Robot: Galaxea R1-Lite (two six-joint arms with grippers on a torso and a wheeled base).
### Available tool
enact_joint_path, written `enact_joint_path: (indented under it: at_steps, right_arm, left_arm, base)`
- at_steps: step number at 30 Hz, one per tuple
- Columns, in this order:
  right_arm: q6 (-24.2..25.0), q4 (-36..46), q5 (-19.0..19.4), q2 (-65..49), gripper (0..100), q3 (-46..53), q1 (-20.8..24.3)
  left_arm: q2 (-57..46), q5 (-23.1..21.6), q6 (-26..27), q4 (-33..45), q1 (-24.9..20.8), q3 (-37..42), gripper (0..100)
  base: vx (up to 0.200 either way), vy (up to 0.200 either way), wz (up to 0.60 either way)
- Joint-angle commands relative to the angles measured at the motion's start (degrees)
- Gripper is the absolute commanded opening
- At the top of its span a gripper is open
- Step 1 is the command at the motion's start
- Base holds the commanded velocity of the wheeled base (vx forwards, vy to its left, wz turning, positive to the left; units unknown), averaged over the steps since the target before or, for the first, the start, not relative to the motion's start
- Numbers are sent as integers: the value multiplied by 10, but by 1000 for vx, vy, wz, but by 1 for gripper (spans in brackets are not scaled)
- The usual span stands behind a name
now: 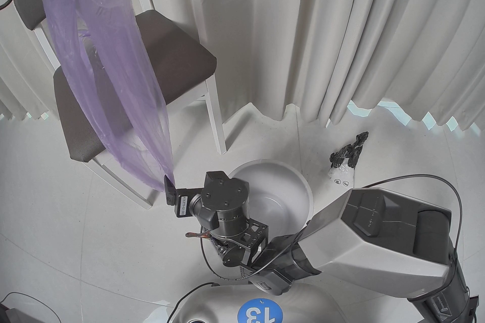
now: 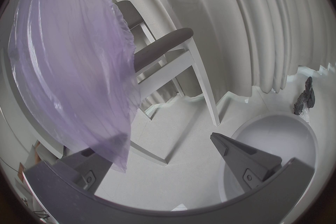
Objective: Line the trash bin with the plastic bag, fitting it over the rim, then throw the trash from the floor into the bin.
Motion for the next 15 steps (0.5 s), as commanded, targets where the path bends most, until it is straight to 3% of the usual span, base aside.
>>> enact_joint_path:
  at_steps: [1, 15]
  right_arm:
    - [0, -1, 0, 4, 100, -3, -3]
    - [-3, 16, 0, 16, 100, -40, -3]
  left_arm:
    - [0, 0, 0, 1, 0, 1, 0]
    - [-1, 1, 1, 4, -1, 1, 0]
  base:
    - [0, 0, 0]
    - [0, 0, 0]
